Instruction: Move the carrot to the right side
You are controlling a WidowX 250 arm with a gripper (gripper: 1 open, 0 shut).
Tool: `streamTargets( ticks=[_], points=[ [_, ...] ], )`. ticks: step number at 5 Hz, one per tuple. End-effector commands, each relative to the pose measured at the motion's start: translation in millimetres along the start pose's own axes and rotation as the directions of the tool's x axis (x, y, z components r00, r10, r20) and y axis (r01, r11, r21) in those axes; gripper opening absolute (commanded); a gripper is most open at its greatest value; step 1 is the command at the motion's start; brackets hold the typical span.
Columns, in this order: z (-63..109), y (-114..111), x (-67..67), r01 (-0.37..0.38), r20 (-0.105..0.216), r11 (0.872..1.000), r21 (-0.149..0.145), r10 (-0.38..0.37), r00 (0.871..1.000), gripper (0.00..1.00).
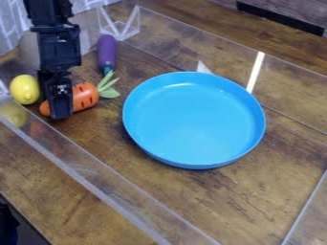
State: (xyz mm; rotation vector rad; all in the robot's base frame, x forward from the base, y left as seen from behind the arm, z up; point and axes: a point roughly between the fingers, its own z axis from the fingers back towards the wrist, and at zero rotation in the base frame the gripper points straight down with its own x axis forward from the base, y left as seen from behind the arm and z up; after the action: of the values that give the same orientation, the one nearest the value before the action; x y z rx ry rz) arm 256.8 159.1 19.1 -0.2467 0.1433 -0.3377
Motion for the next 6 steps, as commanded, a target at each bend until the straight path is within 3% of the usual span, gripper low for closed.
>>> streamTargets(
  ticks=[1, 2, 3, 4, 5, 6],
  points=[
    [-4.5, -0.8, -0.3, 0.009, 0.009, 1.000, -0.010, -0.008, 1.000, 1.00],
    [-5.0, -2.1, 0.5, 0.009, 0.017, 1.000, -0.016, -0.009, 1.000, 1.00],
    [-5.6, -3.7, 1.5, 0.009, 0.025, 1.000, -0.023, -0.008, 1.000, 0.00],
    [-4.6, -5.7, 2.4, 0.009, 0.032, 1.000, -0.030, -0.009, 0.999, 0.00],
    [-4.5, -7.9, 3.1, 0.012, 0.038, 0.999, -0.036, -0.011, 0.999, 1.00],
    [-5.0, -10.3, 3.6, 0.014, 0.041, 0.999, -0.042, -0.012, 0.999, 1.00]
  ],
)
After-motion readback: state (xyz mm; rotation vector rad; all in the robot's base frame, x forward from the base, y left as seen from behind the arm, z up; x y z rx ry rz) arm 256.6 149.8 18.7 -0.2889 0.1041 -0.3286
